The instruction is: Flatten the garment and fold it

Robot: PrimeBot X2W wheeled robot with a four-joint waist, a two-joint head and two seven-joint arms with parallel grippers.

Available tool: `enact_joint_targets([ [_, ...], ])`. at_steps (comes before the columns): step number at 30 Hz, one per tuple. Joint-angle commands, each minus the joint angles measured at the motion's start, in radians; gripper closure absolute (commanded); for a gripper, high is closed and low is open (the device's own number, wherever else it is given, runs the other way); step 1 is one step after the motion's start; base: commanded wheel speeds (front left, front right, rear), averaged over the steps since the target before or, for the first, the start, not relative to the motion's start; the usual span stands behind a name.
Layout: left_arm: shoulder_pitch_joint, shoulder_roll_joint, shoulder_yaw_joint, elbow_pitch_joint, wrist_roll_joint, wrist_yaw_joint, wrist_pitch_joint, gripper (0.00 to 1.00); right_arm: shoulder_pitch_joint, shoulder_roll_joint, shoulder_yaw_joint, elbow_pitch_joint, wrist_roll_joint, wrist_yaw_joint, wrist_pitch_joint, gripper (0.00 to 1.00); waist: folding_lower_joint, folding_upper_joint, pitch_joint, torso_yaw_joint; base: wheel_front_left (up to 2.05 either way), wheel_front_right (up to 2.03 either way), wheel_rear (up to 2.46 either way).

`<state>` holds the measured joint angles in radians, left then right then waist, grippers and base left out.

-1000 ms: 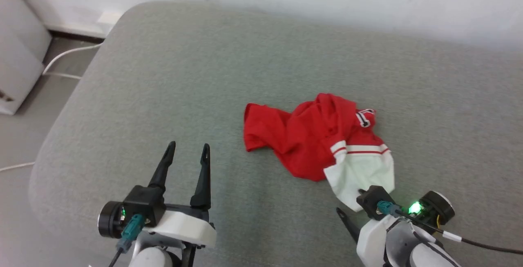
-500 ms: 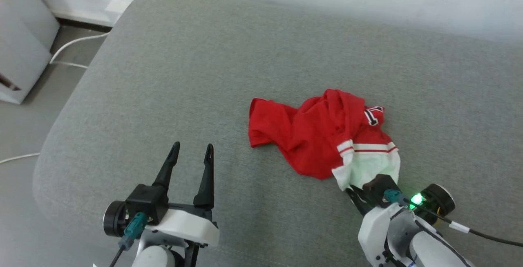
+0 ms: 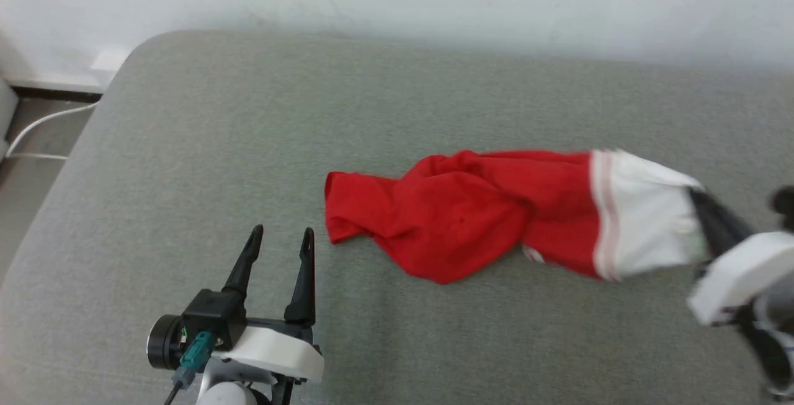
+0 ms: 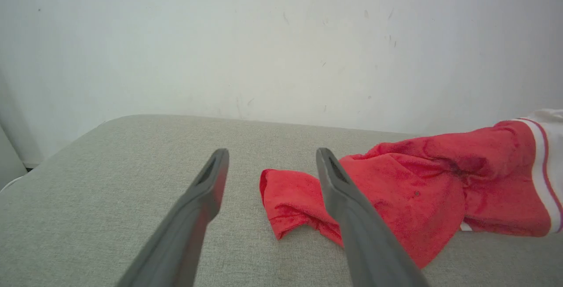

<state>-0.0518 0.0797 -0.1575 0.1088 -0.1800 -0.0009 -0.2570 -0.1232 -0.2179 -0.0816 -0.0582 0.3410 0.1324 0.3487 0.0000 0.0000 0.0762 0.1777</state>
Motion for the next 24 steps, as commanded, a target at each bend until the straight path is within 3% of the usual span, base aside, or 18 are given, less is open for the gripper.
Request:
enact_joint_targets([
  [1,0.005,-0.006,0.005,-0.002,0.010,-0.010,-0.005,0.00,0.014,0.002,-0.048,-0.017,-0.031,-0.002,0.023,1.00,0.0000,0.0000,0.010,-0.024,0.00,0.00,0.00],
  [7,-0.026,-0.014,0.007,0.002,0.021,-0.027,-0.005,0.00,0.033,0.015,-0.276,0.067,-0.174,-0.002,0.072,1.00,0.0000,0.0000,0.055,-0.035,0.00,0.00,0.00],
  [12,-0.049,-0.020,0.003,0.016,0.025,-0.036,-0.005,0.00,0.019,0.017,-0.333,0.207,-0.257,-0.002,0.021,1.00,0.0000,0.0000,0.076,-0.040,0.00,0.00,0.00],
  [13,-0.052,-0.021,0.000,0.021,0.026,-0.039,-0.005,0.00,0.013,0.019,-0.332,0.227,-0.270,-0.002,0.005,0.00,0.0000,0.0000,0.076,-0.042,0.00,0.00,0.00],
  [18,-0.057,-0.024,-0.002,0.045,0.014,-0.050,-0.005,0.00,-0.010,0.026,-0.245,0.247,-0.289,-0.002,-0.110,0.00,0.0000,0.0000,0.056,-0.073,0.00,0.00,0.00],
  [24,-0.059,-0.027,-0.048,0.119,-0.043,-0.082,0.032,0.00,0.022,0.034,-0.123,0.118,-0.304,-0.002,-0.246,0.00,0.0000,0.0000,0.026,-0.129,0.00,0.00,0.00],
])
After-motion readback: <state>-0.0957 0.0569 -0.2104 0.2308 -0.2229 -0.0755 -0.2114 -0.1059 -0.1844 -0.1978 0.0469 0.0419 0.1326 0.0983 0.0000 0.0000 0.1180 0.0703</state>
